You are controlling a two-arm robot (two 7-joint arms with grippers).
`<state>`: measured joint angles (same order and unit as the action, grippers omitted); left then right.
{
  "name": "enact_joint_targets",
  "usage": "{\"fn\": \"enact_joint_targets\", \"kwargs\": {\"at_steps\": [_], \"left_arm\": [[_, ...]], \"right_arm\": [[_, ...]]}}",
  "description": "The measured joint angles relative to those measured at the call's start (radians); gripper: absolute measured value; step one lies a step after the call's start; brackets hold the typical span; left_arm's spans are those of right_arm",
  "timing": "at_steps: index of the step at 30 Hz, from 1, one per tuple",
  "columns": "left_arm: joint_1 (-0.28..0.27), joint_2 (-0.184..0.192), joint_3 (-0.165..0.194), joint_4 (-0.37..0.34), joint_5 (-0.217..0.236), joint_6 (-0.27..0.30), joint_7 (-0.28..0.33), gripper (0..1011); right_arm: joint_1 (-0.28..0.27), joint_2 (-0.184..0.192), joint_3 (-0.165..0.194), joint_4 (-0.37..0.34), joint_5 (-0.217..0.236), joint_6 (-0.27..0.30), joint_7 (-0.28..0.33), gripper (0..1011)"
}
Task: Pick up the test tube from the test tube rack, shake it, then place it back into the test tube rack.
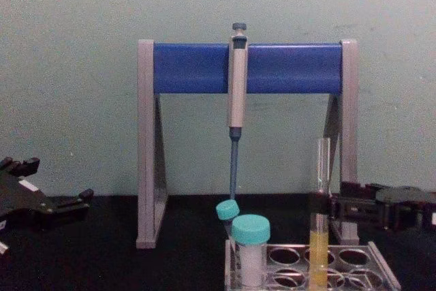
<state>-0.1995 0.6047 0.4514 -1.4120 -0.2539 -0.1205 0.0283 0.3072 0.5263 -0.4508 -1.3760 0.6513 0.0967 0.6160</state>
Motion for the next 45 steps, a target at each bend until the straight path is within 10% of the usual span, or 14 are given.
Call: {"fn": "enact_joint_targets", "kwargs": {"at_steps": [30,45], "left_arm": [[0.000,0.000,0.000,0.000,0.000,0.000,0.000,1010],[0.000,0.000,0.000,0.000,0.000,0.000,0.000,1010]], "right_arm": [[0.101,-0.052,-0.045,0.129,0.007,-0.002,0.031,999],[0.099,-0.051,-0.044,0.127,0.007,-0.003,0.031,588]]}}
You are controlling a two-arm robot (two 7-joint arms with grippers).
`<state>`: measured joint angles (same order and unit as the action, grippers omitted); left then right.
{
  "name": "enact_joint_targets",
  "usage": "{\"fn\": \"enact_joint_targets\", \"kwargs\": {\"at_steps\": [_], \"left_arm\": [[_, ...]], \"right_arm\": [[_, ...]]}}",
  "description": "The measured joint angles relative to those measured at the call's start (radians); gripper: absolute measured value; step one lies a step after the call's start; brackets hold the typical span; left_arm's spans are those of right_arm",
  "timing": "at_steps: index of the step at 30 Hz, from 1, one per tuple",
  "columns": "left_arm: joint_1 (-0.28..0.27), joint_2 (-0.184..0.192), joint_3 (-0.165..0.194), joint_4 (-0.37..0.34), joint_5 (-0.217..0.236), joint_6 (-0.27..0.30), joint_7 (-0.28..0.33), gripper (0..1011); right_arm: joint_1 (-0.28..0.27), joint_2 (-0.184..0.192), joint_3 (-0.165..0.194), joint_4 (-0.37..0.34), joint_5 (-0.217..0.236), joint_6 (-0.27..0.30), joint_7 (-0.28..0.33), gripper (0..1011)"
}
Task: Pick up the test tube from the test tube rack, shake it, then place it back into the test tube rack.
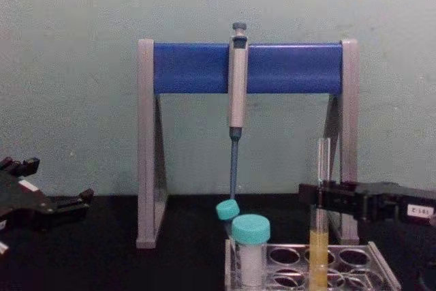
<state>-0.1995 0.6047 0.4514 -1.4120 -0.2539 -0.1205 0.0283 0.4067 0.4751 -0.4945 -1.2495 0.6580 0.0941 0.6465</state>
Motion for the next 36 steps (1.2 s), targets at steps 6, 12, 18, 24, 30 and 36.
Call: {"fn": "enact_joint_targets", "kwargs": {"at_steps": [6,12,18,24,30,36], "left_arm": [[0.000,0.000,0.000,0.000,0.000,0.000,0.000,1010],[0.000,0.000,0.000,0.000,0.000,0.000,0.000,1010],[0.000,0.000,0.000,0.000,0.000,0.000,0.000,1010],[0.000,0.000,0.000,0.000,0.000,0.000,0.000,1010],[0.000,0.000,0.000,0.000,0.000,0.000,0.000,1010],[0.000,0.000,0.000,0.000,0.000,0.000,0.000,1010]], "right_arm": [[0.000,0.000,0.001,-0.001,0.000,0.000,0.000,393],[-0.001,0.000,0.001,-0.001,0.000,0.000,0.000,232],[-0.001,0.000,0.001,-0.001,0.000,0.000,0.000,232],[-0.002,0.001,0.001,-0.002,0.000,-0.002,0.000,232],[-0.010,0.006,0.000,-0.020,0.000,-0.019,-0.001,232],[-0.020,0.017,-0.005,-0.050,-0.019,-0.047,-0.007,232]]}}
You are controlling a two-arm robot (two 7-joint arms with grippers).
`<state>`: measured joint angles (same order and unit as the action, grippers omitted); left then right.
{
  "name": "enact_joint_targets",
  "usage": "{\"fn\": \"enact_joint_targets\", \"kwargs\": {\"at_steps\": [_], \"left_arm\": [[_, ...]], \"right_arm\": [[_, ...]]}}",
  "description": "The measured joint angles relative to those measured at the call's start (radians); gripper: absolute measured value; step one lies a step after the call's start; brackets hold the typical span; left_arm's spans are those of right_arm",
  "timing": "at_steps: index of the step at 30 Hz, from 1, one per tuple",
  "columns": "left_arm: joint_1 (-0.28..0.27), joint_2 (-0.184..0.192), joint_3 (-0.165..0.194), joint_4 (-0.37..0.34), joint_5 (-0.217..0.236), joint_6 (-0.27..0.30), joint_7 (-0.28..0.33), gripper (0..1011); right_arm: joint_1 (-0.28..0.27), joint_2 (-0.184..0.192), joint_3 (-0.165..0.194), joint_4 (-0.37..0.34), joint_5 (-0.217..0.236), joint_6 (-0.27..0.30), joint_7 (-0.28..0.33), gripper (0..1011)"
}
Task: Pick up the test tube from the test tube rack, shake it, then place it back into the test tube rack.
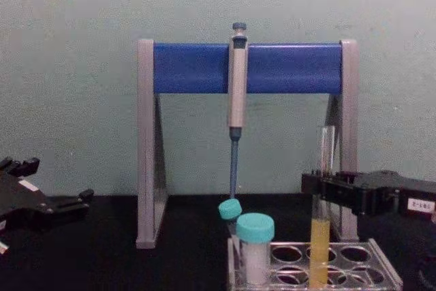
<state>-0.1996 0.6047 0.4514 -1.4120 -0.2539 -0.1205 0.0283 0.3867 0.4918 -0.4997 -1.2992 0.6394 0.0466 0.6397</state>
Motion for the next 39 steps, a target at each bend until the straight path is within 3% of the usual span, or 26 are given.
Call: {"fn": "enact_joint_targets", "kwargs": {"at_steps": [11,25,39], "left_arm": [[0.000,0.000,0.000,0.000,0.000,0.000,0.000,1010],[0.000,0.000,0.000,0.000,0.000,0.000,0.000,1009],[0.000,0.000,0.000,0.000,0.000,0.000,0.000,1010]], "right_arm": [[-0.025,0.029,0.002,-0.095,-0.090,-0.058,-0.041,232],[-0.053,0.035,0.062,-0.192,-0.088,-0.085,-0.061,232],[-0.052,0.020,0.075,-0.186,-0.086,-0.081,-0.065,232]]}}
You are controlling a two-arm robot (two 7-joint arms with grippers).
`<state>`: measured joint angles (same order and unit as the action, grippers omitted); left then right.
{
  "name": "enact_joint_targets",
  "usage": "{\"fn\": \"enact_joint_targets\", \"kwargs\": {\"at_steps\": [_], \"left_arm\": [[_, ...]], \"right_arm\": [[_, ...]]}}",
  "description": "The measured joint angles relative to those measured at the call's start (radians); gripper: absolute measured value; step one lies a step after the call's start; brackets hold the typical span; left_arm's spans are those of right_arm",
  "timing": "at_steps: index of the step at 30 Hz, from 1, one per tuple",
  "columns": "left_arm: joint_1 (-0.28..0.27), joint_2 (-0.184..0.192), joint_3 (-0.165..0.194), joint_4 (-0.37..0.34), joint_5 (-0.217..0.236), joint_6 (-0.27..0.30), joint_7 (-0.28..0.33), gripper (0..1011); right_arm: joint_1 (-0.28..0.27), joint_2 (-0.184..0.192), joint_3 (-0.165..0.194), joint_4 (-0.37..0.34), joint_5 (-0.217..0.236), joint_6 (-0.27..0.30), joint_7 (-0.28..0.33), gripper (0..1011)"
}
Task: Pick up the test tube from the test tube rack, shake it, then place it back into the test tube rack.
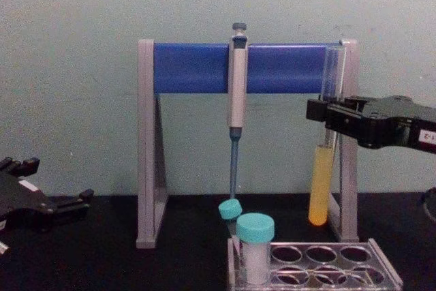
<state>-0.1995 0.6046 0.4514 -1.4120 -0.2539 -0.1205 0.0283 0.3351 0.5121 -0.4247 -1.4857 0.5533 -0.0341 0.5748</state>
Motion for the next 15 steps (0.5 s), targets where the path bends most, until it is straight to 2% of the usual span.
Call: {"fn": "enact_joint_targets", "kwargs": {"at_steps": [8,15], "left_arm": [[0.000,0.000,0.000,0.000,0.000,0.000,0.000,1010],[0.000,0.000,0.000,0.000,0.000,0.000,0.000,1010]], "right_arm": [[-0.011,0.002,0.021,0.004,-0.001,0.005,-0.028,232],[-0.060,0.032,0.053,-0.051,-0.003,0.016,-0.054,232]]}}
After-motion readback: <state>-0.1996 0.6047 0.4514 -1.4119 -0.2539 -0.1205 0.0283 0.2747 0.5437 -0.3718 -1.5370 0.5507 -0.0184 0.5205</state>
